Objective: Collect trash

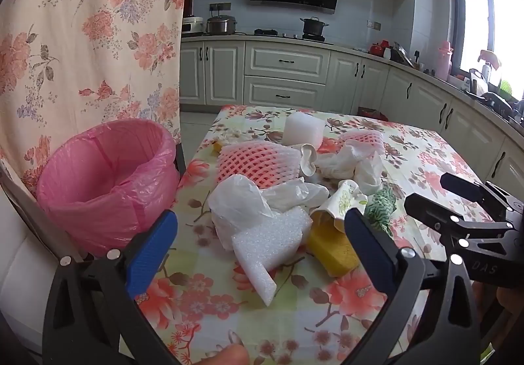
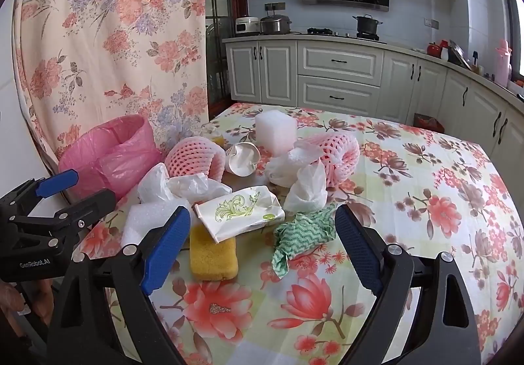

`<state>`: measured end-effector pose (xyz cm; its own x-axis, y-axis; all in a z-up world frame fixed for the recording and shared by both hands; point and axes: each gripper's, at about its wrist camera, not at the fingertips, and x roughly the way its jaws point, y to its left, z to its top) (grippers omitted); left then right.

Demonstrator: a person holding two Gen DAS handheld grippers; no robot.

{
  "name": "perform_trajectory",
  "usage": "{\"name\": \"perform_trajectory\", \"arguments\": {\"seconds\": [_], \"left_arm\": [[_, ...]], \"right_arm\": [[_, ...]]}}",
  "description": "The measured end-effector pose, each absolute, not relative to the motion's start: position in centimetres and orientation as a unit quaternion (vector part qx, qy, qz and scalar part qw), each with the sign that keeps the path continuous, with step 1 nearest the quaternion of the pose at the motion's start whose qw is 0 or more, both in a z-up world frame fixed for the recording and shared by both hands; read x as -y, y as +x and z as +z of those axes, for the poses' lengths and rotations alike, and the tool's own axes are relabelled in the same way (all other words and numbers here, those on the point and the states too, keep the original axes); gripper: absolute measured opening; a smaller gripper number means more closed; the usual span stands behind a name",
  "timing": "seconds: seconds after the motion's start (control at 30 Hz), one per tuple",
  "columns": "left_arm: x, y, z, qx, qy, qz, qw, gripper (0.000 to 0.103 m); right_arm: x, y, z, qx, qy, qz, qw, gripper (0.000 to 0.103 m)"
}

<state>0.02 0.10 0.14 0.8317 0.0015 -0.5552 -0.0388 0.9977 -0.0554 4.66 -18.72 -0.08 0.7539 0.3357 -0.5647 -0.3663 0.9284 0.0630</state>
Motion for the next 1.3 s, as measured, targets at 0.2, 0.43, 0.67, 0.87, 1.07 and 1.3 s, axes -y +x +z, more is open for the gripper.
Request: {"name": "perform_trajectory", "arguments": {"seconds": [0.2, 0.43, 0.67, 0.87, 1.07, 1.3], "left_arm": [[-0.08, 0.02, 0.16, -0.29, -0.032, 0.011, 0.956, 0.099], [-0.19, -0.1, 0.24, -0.291, -0.032, 0.01, 0.956, 0.099], [-0.36, -0.02, 0.19, -0.291, -0.032, 0.011, 0.956, 0.099], [-0.43, 0.0, 0.22, -0.29, -0.032, 0.011, 0.956, 0.099], [-0.41, -0.02, 0.21, -0.29, -0.032, 0.011, 0.956, 0.099], [-0.38, -0.02, 0.19, -0.29, -0.032, 0.011, 0.956, 0.099]], "right_arm": [[18.72, 4.62, -0.09, -0.297, -0.025, 0.188, 0.936, 0.084], [18.58, 4.74, -0.11, -0.299, -0.026, 0.186, 0.936, 0.084], [18.79, 4.87, -0.42, -0.299, -0.026, 0.186, 0.936, 0.084], [18.73, 4.88, -0.45, -0.299, -0.026, 0.186, 0.936, 0.084], [18.76, 4.88, -0.45, -0.299, -0.026, 0.187, 0.936, 0.084], [18.79, 4.89, -0.45, -0.299, -0.026, 0.186, 0.936, 0.084]]}}
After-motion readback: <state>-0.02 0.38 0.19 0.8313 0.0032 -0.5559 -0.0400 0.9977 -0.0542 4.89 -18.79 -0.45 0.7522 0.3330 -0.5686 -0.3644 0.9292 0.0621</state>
